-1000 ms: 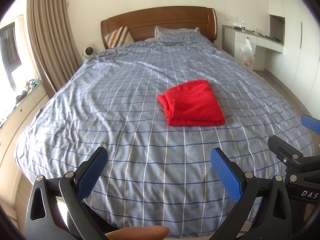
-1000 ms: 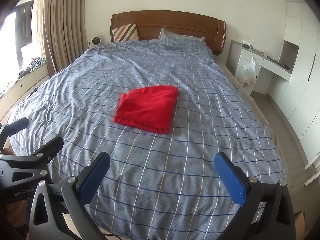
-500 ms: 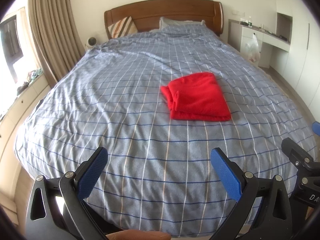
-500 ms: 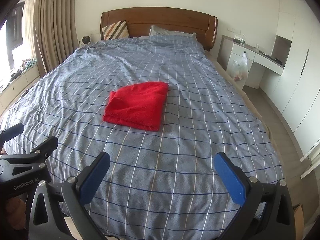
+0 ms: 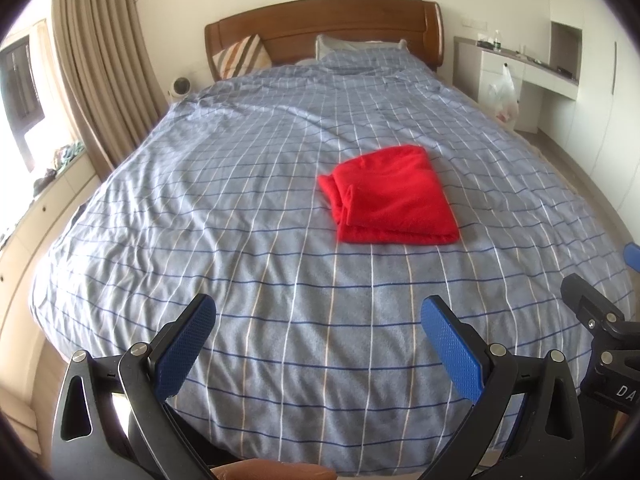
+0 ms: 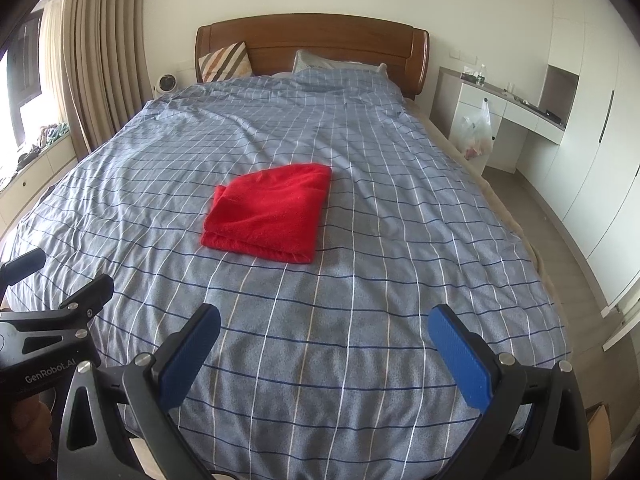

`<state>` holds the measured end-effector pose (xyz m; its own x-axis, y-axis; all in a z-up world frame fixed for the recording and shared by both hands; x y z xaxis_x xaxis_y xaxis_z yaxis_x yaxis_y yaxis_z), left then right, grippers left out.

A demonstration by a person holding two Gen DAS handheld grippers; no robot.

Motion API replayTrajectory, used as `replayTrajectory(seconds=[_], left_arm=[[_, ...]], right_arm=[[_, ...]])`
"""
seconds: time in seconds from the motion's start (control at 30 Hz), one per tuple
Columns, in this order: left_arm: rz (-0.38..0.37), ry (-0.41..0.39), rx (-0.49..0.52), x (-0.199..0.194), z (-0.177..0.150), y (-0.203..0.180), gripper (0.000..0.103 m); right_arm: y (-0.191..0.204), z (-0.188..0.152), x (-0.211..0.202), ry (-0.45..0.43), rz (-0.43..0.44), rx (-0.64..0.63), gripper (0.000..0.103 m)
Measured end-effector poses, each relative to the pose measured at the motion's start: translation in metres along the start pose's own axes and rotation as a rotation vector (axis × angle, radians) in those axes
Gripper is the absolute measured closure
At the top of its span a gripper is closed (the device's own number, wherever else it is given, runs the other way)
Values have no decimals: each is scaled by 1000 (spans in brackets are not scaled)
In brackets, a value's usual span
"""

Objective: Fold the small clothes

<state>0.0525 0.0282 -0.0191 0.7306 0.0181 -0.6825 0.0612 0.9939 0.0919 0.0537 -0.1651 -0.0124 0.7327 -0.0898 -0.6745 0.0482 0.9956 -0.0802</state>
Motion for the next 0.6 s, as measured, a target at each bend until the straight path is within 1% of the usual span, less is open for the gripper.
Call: replayTrajectory(seconds=[0.2, 0.4, 0.6], left_arm=[[-4, 3, 9, 0, 2, -1, 0], [-62, -11, 1, -6, 4, -1, 0], [-61, -25, 12, -11, 3, -5, 0]], right_arm=[[0, 0, 0, 3, -1, 2, 1], [-4, 2, 2, 2, -4, 8, 1], [-6, 2, 2, 1, -8, 14, 1]])
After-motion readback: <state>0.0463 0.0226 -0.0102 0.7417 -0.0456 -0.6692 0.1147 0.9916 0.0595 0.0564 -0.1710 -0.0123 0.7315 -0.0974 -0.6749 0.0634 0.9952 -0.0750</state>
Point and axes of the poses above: each gripper's, at about its wrist camera, not at the fingertips, and x roughly the way its jaws point, y to its left, z to its top, the point moved 4 cm from there along x, roughly the way its jaws point, and after that the axes turned 1 degree about -z, right-handed, at the moved point
